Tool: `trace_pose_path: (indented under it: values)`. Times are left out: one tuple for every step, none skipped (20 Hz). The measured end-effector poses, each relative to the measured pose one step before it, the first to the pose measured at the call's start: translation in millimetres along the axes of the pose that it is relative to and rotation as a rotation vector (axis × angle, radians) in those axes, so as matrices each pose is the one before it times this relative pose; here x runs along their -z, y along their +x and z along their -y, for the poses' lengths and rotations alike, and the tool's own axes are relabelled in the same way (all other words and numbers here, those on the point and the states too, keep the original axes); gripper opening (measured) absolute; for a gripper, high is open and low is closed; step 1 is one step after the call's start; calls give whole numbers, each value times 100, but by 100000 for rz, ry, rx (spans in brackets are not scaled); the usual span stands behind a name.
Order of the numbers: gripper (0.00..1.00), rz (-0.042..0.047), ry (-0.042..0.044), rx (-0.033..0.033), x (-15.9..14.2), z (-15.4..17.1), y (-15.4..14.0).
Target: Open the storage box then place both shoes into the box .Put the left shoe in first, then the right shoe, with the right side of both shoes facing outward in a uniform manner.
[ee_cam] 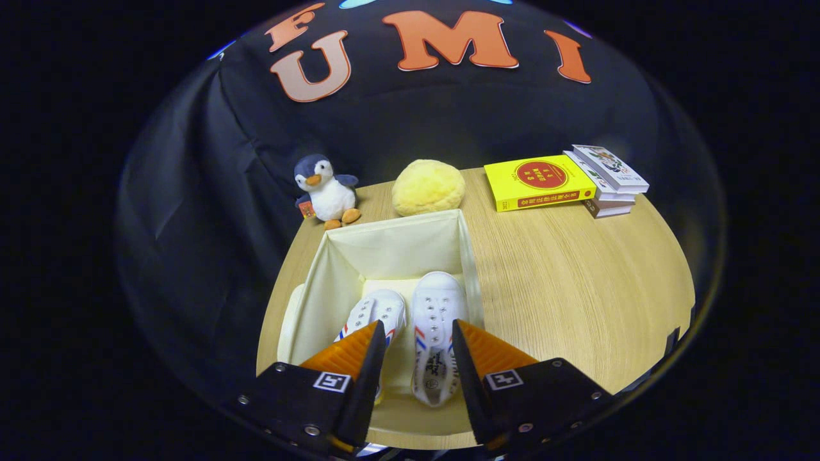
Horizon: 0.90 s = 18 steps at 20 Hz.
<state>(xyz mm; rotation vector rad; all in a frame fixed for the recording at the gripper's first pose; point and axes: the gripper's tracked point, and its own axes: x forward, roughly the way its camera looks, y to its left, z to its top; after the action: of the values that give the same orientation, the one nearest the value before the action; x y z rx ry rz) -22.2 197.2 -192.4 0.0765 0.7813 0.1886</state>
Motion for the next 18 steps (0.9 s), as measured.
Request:
trace_pose_path:
  values:
    - [66, 1290, 644, 765, -438, 749, -296]
    - [71, 1526, 430, 240, -325, 745, -384]
    - [74, 932, 841, -124, -350, 629, -344]
    - [78, 886, 973, -418, -262, 642, -544]
    - [81, 1293, 255, -305, -502, 820, -581]
    - [88, 1588, -400, 256, -569, 1014, -555]
    - [92, 1322, -497, 437, -536, 1131, -440]
    - [98, 1586, -1051, 274, -604, 1139, -570]
    - [98, 2040, -914, 1246, -836, 1494, -513]
    - [98, 1699, -580, 1110, -645, 1609, -497]
    - [98, 1611, -19, 435, -795, 1507, -419]
    - [98, 983, 675, -159, -673, 1364, -549]
    - [98, 1058, 889, -472, -741, 1479, -579]
    - [98, 1736, 263, -39, -1039, 1606, -475]
    - [98, 1562, -743, 437, -931, 1780, -554]
    - [98, 1453, -1387, 991, -844, 2014, -530]
    - [98, 2262, -1569, 789, -1067, 1864, -437]
    - [98, 2318, -1548, 420, -952, 1545, -302]
